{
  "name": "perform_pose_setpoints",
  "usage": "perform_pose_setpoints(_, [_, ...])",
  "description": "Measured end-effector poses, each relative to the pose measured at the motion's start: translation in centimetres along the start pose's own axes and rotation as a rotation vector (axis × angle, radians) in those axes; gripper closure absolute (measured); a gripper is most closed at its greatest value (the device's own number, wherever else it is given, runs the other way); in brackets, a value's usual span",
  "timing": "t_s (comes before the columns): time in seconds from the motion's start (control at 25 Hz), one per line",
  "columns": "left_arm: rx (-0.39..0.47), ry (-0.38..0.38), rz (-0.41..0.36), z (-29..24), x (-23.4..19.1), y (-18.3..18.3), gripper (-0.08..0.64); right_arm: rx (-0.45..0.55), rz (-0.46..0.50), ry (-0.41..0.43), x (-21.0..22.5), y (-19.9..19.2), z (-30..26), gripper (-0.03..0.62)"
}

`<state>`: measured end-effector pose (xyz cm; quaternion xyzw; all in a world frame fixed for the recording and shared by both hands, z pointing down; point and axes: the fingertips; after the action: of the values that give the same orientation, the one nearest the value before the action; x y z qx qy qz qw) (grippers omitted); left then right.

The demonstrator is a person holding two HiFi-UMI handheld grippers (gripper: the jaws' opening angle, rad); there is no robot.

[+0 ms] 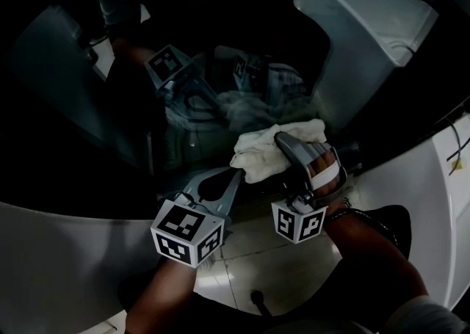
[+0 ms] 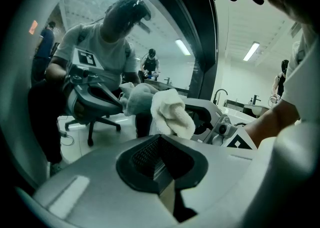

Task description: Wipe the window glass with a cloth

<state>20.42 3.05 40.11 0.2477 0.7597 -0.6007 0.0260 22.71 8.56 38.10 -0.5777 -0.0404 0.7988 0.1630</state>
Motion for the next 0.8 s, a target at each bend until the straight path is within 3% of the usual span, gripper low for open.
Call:
perform_pose_setpoints(0.36, [-0.013, -0.002, 0.0, -0.1, 0.2, 0.0, 0.543, 0.008, -0.001, -0.012, 0.1, 0.2, 0.0, 0.459])
perform_pose_setpoints(0.8, [-0.011, -0.005, 0.004, 0.0, -0.1, 0.2, 0.543, -0.019, 0.016, 0.053, -1.8, -0.3, 0.6, 0.459])
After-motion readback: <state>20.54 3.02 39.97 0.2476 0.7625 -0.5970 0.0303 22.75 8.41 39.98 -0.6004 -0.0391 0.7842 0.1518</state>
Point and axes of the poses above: the fingertips, and each gripper's own axes: z backward along the fingers, x to its right, y out of its top, and after that the axes turned 15 degrees about -y, right-handed
